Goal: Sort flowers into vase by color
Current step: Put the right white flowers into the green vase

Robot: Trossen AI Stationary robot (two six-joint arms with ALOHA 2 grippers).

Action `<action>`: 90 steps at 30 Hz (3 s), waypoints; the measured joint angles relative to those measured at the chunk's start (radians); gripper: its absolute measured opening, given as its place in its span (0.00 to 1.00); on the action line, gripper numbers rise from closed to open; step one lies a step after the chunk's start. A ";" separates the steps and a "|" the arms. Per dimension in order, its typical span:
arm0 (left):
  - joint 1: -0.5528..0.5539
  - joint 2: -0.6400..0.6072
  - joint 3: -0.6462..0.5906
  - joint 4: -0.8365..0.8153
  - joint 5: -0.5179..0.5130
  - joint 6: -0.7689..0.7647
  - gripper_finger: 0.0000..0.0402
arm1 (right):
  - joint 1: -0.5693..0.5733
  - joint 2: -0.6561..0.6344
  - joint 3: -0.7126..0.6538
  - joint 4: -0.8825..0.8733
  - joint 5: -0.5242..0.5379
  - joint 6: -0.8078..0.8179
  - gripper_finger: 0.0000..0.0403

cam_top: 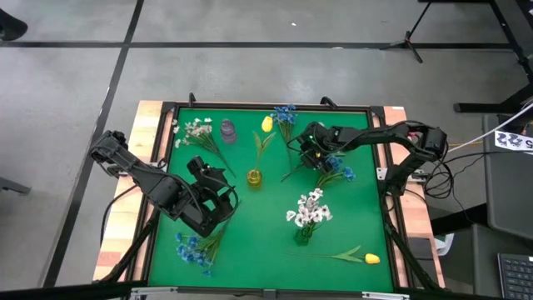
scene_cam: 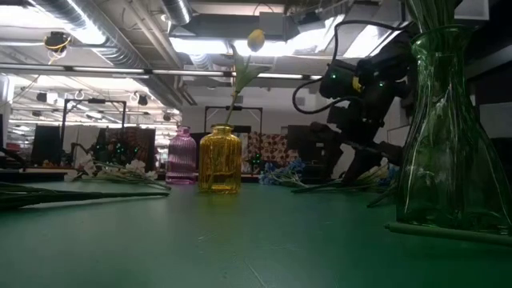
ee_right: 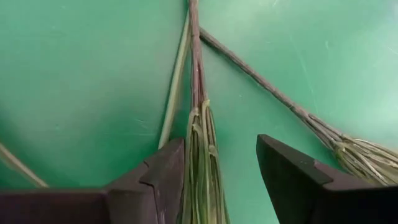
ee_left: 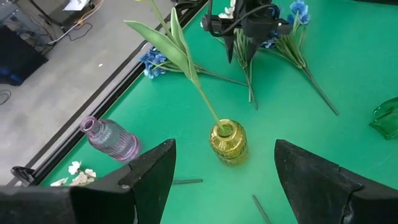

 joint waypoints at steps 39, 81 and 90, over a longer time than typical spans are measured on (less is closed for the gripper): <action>-0.001 0.000 0.000 0.010 -0.002 -0.023 0.66 | 0.000 -0.085 0.012 -0.097 0.188 0.101 0.05; 0.089 -0.011 0.009 0.570 0.219 0.307 0.66 | 0.585 -0.406 0.571 -0.403 0.638 0.031 0.06; 0.125 -0.060 0.009 0.684 0.342 0.319 0.66 | 0.851 -0.200 0.627 -0.321 1.017 -0.280 0.05</action>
